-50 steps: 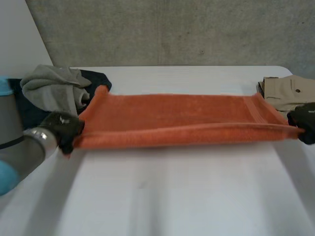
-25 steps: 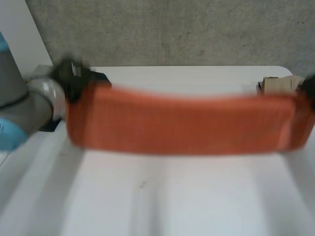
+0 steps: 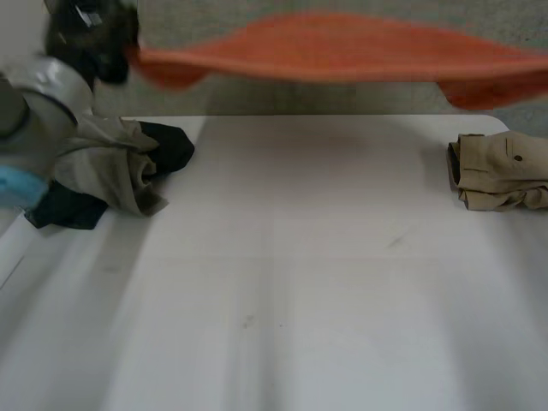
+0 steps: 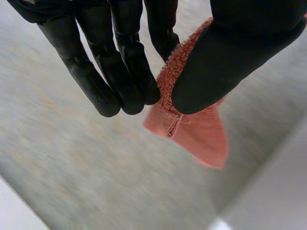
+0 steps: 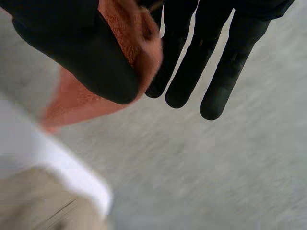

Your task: Fold the laundry.

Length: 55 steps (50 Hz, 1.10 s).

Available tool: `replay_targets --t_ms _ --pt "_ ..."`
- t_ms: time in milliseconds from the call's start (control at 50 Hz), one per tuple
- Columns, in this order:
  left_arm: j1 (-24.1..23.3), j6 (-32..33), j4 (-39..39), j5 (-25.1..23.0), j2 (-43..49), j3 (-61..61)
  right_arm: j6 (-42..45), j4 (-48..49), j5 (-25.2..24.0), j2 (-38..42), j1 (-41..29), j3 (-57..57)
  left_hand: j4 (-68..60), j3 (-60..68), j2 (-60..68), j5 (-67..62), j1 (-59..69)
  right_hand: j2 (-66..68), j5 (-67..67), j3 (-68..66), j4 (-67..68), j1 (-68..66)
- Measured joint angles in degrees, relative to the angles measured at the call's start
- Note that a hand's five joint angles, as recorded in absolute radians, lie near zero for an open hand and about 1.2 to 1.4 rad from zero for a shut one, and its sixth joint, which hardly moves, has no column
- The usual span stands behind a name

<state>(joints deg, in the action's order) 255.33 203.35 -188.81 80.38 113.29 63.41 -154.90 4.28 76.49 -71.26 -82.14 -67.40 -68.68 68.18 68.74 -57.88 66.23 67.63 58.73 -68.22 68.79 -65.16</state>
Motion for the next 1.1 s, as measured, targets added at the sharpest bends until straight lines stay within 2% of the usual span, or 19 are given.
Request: replay_targets --t_ms 140,260,380,460,580,680,780,960,1100 --pt "-0.59 4.07 -1.1 -4.42 0.78 13.81 7.71 -6.78 -4.48 3.44 1.19 -7.44 -0.01 0.0 0.0 0.0 0.0 0.0 0.0 0.0 0.0 0.0" --pt "-0.71 8.18 0.26 -5.3 0.24 23.62 15.6 -12.36 -6.88 4.77 3.3 -12.58 -0.01 0.0 0.01 0.0 0.0 0.0 0.01 0.0 0.01 0.0" --pt "-0.36 12.86 10.99 -4.75 -5.58 34.38 27.47 -25.77 -8.75 2.55 9.11 -14.46 -0.01 0.0 0.02 0.0 0.0 0.0 0.0 0.0 0.01 0.0" --pt "-0.04 16.37 23.06 -3.55 -12.36 40.83 38.5 -39.9 -11.19 0.4 14.11 -13.88 -0.02 0.06 0.16 0.0 0.0 0.0 0.0 0.0 0.02 0.0" --pt "0.8 19.88 31.59 -1.86 -15.85 40.6 45.12 -47.48 -13.05 1.79 14.14 -12.94 -0.03 0.17 0.23 0.01 0.0 0.0 0.0 0.0 0.02 0.0" --pt "1.47 21.74 30.67 -1.16 -12.67 34.79 40.77 -41.38 -12.45 4.69 10.53 -12.64 -0.03 0.17 0.23 0.0 0.0 0.0 0.0 0.0 0.02 0.0" --pt "0.65 21.93 27.32 -0.26 -6.66 27.27 33.0 -30.6 -10.27 7.27 6.98 -12.21 -0.03 0.17 0.23 0.0 0.0 0.0 0.0 0.0 0.02 0.0" --pt "-3.36 19.31 20.76 5.32 8.52 8.8 19.55 -7.34 -3.65 13.43 0.81 -9.34 -0.04 0.17 0.23 0.0 0.0 0.0 0.0 0.0 0.02 0.0" --pt "-4.91 18.09 19.07 9.08 18.74 -4.09 16.97 1.8 2.32 18.77 -2.19 -5.56 -0.05 0.17 0.23 0.0 0.0 0.0 0.0 0.0 0.03 0.0"
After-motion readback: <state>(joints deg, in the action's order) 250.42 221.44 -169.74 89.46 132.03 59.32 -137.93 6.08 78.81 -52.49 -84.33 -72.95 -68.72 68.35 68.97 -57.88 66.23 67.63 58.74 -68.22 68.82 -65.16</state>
